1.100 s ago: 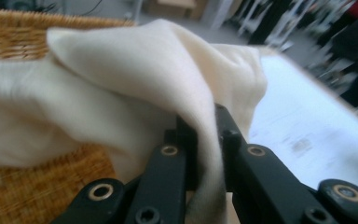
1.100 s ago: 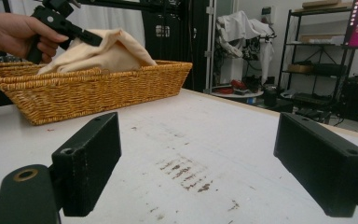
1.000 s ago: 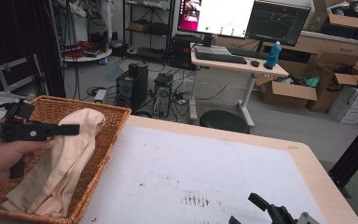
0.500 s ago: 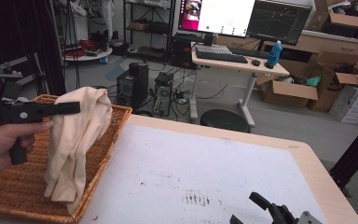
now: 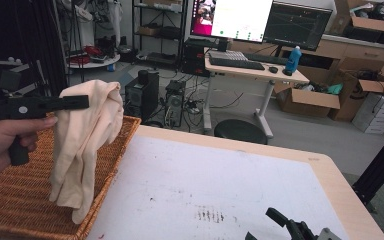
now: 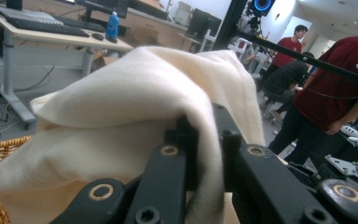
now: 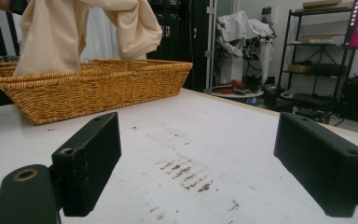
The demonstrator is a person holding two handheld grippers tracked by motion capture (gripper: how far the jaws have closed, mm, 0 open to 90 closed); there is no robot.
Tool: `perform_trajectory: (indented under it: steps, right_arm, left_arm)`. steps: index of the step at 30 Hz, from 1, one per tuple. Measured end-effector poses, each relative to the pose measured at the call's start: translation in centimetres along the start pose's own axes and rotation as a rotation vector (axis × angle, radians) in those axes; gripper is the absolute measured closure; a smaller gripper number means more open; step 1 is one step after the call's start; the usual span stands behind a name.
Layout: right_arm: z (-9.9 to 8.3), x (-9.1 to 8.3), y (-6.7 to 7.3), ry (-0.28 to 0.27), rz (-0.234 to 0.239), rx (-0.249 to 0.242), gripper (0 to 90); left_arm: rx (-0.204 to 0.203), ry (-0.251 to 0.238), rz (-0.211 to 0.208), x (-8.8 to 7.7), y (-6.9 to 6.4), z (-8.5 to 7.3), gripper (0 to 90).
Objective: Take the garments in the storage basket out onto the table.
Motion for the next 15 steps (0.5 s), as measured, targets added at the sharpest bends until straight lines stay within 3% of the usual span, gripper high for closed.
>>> perform_trajectory:
  steps: [8,15]
  right_arm:
    - [0.0,0.0,0.0,0.0,-0.001,0.0,14.5]
    - [0.0,0.0,0.0,0.0,0.0,0.0,14.5]
  left_arm:
    - [0.022,-0.004,-0.009,-0.1,-1.0,0.7,84.6]
    - [0.056,-0.004,-0.033,0.5,-3.0,1.8,84.7]
Point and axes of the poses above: each handheld gripper's, and its own axes: x roughly forward along the jaws, z roughly out of its top, y roughly to its left, the point moved 10 cm from there along x, roughly forward along the jaws, and after that the axes turned 12 degrees about -x, right-handed, at the moved point
